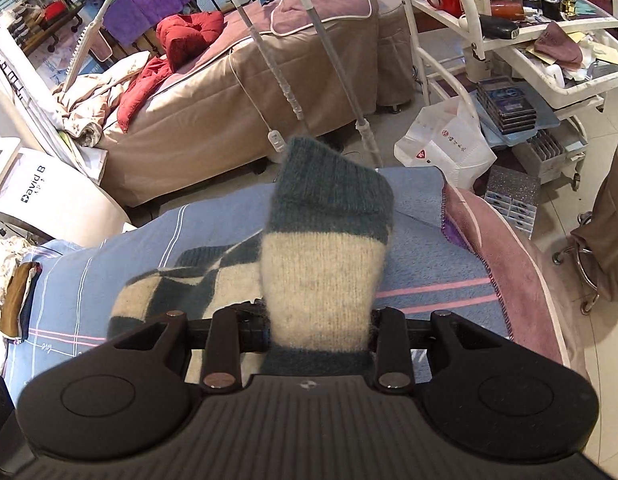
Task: Fold small clothes
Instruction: 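Lower the bundle onto the bed and open both grippers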
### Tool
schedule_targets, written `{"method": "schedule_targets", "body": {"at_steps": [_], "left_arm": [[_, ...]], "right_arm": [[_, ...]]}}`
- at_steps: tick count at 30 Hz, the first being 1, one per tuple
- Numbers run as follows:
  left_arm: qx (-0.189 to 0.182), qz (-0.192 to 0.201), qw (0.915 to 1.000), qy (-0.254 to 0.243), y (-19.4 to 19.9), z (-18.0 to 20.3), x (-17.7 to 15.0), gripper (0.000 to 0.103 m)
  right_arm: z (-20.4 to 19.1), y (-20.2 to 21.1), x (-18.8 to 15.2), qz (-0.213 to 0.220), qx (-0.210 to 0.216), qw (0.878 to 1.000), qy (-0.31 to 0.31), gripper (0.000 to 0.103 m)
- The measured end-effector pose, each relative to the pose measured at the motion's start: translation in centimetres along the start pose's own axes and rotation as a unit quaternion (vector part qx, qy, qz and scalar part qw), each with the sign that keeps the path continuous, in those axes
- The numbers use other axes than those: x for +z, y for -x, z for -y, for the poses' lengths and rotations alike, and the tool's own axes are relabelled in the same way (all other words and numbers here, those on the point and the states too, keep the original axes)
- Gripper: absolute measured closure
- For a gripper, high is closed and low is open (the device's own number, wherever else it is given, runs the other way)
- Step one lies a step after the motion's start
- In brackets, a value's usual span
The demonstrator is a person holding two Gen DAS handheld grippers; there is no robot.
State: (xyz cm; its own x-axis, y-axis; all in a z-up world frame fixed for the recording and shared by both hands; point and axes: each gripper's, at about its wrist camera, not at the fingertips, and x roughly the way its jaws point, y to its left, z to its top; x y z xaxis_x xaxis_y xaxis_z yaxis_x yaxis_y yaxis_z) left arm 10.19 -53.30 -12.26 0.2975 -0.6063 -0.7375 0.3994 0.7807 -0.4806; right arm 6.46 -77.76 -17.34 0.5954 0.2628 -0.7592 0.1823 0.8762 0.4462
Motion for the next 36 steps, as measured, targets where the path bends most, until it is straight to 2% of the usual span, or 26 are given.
{"method": "schedule_targets", "body": {"at_steps": [5,8,12,14,19,21,22,23,24,26,27,28,30,34,36], "left_arm": [[0.008,-0.007,0.9998,-0.015,-1.1,-0.7,0.3,0.063],[0.026,-0.017,0.999,-0.033,-1.4,-0.9,0.1,0.052],[0.041,-0.021,0.9976,-0.05,-0.9,-1.0,0.3,0.035],[0.041,-0.027,0.9971,-0.058,-0.6,-1.1,0.5,0.03],[0.057,-0.01,0.9939,-0.094,0.9,-1.5,0.0,0.021],[0.068,0.002,0.9917,-0.109,2.1,-1.6,-0.2,0.021],[0.071,0.013,0.991,-0.113,2.9,-1.7,-0.4,0.021],[0.07,0.027,0.9902,-0.118,3.8,-1.8,-0.6,0.021],[0.071,0.04,0.9888,-0.125,4.6,-1.7,-0.6,0.022],[0.062,0.067,0.985,-0.146,5.8,-1.2,-0.8,0.023],[0.053,0.07,0.984,-0.155,6.0,-0.8,-0.7,0.027],[0.042,0.064,0.9835,-0.164,5.9,-0.4,-0.5,0.036],[0.026,0.051,0.982,-0.18,5.4,0.4,-0.3,0.047],[0.027,0.027,0.9794,-0.198,3.7,1.1,-0.7,0.057],[0.036,0.019,0.9794,-0.198,3.0,1.1,-0.8,0.057]], "right_arm": [[0.8,-0.3,-0.6,0.002,-0.012,1.0,-0.016,0.044],[0.4,-0.7,-1.4,0.013,-0.02,1.0,-0.017,0.027],[0.1,-0.1,-2.0,0.043,-0.038,0.998,-0.022,0.019],[0.3,0.6,-2.1,0.064,-0.048,0.996,-0.027,0.014],[-0.2,2.2,-2.4,0.091,-0.075,0.993,-0.01,0.014],[-0.7,3.2,-2.6,0.11,-0.091,0.99,0.006,0.014],[-1.1,3.8,-2.8,0.119,-0.097,0.988,0.021,0.015],[-1.6,4.3,-3.1,0.123,-0.108,0.986,0.039,0.022],[-2.0,4.6,-3.4,0.123,-0.116,0.984,0.054,0.044],[-2.9,5.1,-4.1,0.116,-0.103,0.984,0.082,0.061],[-3.2,5.2,-4.5,0.109,-0.095,0.985,0.092,0.064],[-3.5,5.3,-5.0,0.101,-0.089,0.986,0.099,0.067],[-4.1,5.4,-6.0,0.085,-0.074,0.988,0.109,0.07],[-5.1,4.8,-7.9,0.057,-0.082,0.987,0.129,0.07],[-5.4,4.4,-8.8,0.048,-0.095,0.985,0.136,0.071]]}}
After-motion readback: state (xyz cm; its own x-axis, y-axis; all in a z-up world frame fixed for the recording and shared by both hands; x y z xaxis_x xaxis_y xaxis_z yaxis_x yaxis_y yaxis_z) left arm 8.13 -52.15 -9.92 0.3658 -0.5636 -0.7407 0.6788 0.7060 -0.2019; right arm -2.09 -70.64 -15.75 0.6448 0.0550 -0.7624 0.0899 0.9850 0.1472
